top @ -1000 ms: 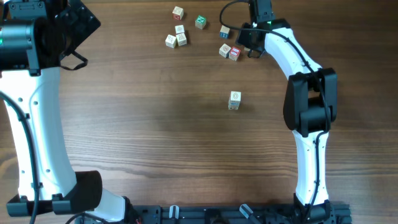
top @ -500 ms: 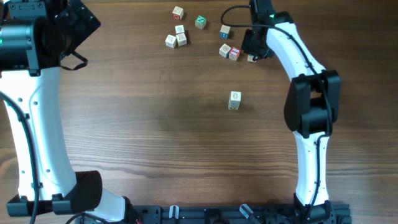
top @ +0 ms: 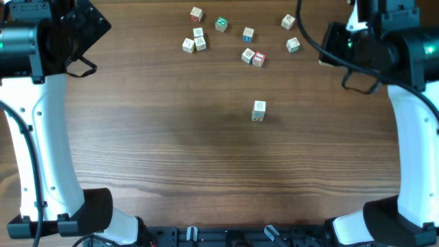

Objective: Form a tower

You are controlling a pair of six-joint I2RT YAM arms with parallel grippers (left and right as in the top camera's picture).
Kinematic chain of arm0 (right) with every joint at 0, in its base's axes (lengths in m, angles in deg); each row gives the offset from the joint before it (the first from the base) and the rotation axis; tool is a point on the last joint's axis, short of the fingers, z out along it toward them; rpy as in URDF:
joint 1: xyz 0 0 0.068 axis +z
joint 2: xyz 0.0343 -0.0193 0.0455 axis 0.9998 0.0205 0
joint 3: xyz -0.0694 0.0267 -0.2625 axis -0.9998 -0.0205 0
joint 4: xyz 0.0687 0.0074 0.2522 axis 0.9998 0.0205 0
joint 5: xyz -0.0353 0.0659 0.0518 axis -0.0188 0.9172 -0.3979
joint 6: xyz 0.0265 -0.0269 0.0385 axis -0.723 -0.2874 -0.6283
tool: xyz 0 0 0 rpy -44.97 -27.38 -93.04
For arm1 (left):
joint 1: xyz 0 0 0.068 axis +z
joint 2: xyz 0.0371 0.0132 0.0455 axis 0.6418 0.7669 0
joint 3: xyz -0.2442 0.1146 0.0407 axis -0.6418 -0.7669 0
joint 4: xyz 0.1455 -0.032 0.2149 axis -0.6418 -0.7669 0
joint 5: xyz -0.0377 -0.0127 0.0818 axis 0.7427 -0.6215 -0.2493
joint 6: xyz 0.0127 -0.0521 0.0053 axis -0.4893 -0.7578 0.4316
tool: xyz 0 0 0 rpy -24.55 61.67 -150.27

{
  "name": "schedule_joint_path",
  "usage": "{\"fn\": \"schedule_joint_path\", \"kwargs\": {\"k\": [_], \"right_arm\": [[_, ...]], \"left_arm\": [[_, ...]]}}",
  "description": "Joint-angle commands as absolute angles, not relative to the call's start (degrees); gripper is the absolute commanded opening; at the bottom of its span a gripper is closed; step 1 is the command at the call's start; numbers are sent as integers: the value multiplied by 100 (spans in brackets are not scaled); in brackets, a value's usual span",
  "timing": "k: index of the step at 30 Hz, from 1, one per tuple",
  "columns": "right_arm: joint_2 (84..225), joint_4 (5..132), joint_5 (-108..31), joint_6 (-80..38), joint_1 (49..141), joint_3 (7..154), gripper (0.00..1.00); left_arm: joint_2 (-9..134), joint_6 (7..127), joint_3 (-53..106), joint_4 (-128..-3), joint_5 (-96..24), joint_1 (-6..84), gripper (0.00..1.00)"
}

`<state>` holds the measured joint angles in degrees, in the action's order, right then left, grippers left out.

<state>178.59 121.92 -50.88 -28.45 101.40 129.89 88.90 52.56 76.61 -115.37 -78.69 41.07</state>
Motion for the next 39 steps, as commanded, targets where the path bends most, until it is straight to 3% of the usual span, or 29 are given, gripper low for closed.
{"fn": "schedule_joint_path", "kwargs": {"k": [1,16,27,39], "right_arm": [[18045,12203,-5057,-2653,10344,12696,18],[18195,9532,-4537,-2976,11225,9435,18],[18709,9350,-4587,-4017,11491,9359,17],[19030,9357,-4725,-4058,11491,9354,14]], "left_arm": [[8787,5177,7718,-11524,-7963,4133,100],[8787,5177,7718,-11522,-7963,4133,100],[8787,5177,7718,-11522,-7963,4133,100],[8787,5177,7718,-11522,-7963,4133,100]]}}
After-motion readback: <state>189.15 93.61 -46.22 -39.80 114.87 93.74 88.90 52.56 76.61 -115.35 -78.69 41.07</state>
